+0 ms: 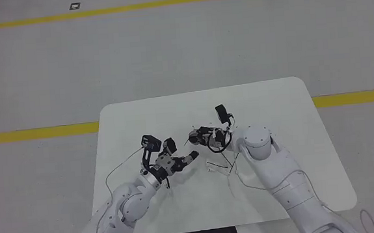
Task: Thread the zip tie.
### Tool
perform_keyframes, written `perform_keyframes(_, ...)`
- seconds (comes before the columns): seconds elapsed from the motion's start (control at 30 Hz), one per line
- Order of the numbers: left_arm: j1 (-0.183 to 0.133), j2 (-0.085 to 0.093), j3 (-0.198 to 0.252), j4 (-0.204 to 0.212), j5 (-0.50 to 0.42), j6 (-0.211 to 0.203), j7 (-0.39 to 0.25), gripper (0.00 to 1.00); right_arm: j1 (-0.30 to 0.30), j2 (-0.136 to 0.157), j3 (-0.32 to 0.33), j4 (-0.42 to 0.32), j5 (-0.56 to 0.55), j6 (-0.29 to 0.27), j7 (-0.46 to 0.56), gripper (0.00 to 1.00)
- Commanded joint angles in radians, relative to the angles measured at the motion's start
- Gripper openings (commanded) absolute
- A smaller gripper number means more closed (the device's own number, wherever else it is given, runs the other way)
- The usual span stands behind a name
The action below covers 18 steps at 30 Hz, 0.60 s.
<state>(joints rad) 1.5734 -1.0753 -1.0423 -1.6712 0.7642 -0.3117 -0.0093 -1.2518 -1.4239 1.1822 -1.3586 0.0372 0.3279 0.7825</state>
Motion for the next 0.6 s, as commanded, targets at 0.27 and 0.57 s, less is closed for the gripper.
perform_keyframes(0.27, 0.005, 0.000, 0.003, 0.000, 0.012, 0.005, 0.011, 0.33, -0.003, 0.005, -0.002, -0.010, 0.011, 0.008, -0.018, 0.00)
perform_keyframes(0.57, 0.005, 0.000, 0.003, 0.000, 0.012, 0.005, 0.011, 0.23, -0.003, 0.005, -0.002, -0.010, 0.011, 0.008, -0.018, 0.00)
